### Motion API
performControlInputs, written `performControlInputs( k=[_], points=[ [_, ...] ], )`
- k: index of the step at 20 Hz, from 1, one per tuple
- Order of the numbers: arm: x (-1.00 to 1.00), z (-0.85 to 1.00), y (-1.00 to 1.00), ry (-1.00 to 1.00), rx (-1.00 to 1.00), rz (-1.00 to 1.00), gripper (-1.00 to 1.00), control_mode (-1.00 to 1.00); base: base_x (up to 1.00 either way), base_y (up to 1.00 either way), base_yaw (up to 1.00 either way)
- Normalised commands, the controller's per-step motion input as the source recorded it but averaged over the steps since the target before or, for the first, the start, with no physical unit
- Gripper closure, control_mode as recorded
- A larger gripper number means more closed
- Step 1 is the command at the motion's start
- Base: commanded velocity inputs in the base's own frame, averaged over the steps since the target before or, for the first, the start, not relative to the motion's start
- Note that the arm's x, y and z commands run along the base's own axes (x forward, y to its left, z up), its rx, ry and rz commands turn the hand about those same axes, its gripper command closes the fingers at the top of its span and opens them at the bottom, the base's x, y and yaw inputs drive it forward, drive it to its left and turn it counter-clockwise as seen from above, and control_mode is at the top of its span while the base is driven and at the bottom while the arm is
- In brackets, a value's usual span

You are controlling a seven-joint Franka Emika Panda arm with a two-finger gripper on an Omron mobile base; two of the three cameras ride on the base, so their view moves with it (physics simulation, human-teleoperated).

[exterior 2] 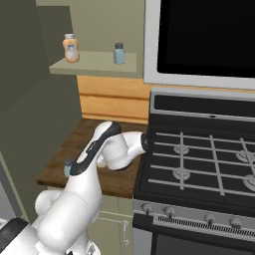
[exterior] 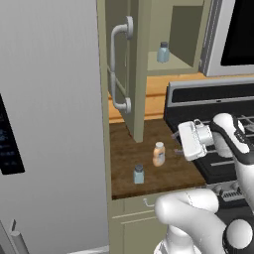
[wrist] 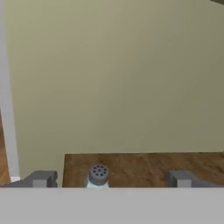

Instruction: Put the shaker and condiment bottle from the counter next to their counterparts in the cabinet.

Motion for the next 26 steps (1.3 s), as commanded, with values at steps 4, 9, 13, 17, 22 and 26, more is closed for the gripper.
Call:
performControlInputs(
  k=[4, 9, 13, 17, 22, 26],
  points=[
    [0.63, 0.00, -0.06, 0.00, 0.09, 0.10, -1.00, -1.00, 0.00, 0.00, 0.00],
    [0.13, -0.09, -0.36, 0.00, 0.02, 0.04, -1.00, -1.00, 0.00, 0.00, 0.00],
    [0.00, -0.21, -0.14, 0.00, 0.00, 0.02, -1.00, -1.00, 0.00, 0.00, 0.00],
    [0.00, -0.23, 0.21, 0.00, 0.00, 0.02, -1.00, -1.00, 0.00, 0.00, 0.00],
    [0.00, -0.18, 0.19, 0.00, 0.00, 0.01, -1.00, -1.00, 0.00, 0.00, 0.00],
    [0.00, -0.20, 0.14, 0.00, 0.00, 0.00, -1.00, -1.00, 0.00, 0.00, 0.00]
  ],
)
